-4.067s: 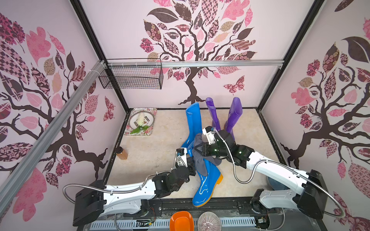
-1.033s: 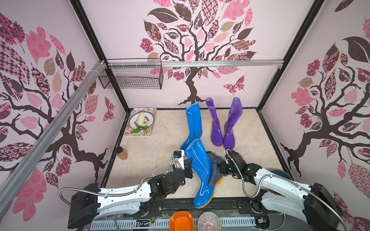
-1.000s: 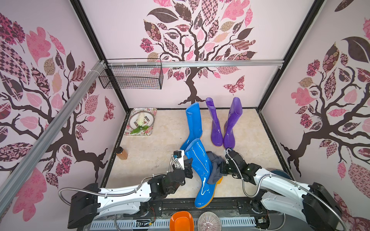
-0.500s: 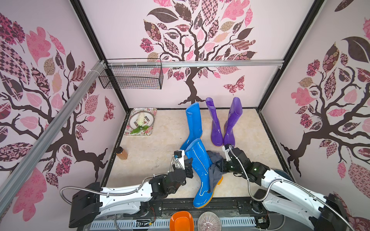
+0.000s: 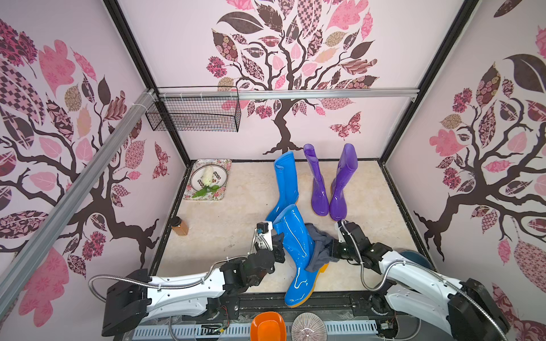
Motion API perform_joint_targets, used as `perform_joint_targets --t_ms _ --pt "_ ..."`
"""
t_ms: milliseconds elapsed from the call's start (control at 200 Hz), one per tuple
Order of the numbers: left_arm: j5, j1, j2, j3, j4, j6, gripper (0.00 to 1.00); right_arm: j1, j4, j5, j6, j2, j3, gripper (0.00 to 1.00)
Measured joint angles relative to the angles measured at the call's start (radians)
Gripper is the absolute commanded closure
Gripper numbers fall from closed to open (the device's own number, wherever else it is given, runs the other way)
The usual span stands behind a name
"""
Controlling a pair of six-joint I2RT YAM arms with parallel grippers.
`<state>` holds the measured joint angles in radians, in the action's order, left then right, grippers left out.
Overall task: Wipe the rubber boots with a cloth
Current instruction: Wipe the dirt off the rubber boot.
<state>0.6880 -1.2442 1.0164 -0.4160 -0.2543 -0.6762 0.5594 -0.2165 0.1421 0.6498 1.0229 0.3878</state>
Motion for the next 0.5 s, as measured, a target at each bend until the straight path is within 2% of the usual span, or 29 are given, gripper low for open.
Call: perform_joint_targets --t_ms 190,345,500 --pt "-0.001 0.000 -0.002 -0.001 0.000 0.023 1.00 0.000 -0.134 -0.011 -0.030 -0.033 0.113 1.00" --pt "-0.002 -0.002 -0.020 -0.007 0.010 0.072 1.00 0.000 -0.241 -0.104 -0.029 -0.201 0.216 1.00" --pt "-0.003 -0.002 -0.026 -0.058 0.021 0.130 1.00 0.000 -0.346 -0.194 -0.044 -0.271 0.381 1.00"
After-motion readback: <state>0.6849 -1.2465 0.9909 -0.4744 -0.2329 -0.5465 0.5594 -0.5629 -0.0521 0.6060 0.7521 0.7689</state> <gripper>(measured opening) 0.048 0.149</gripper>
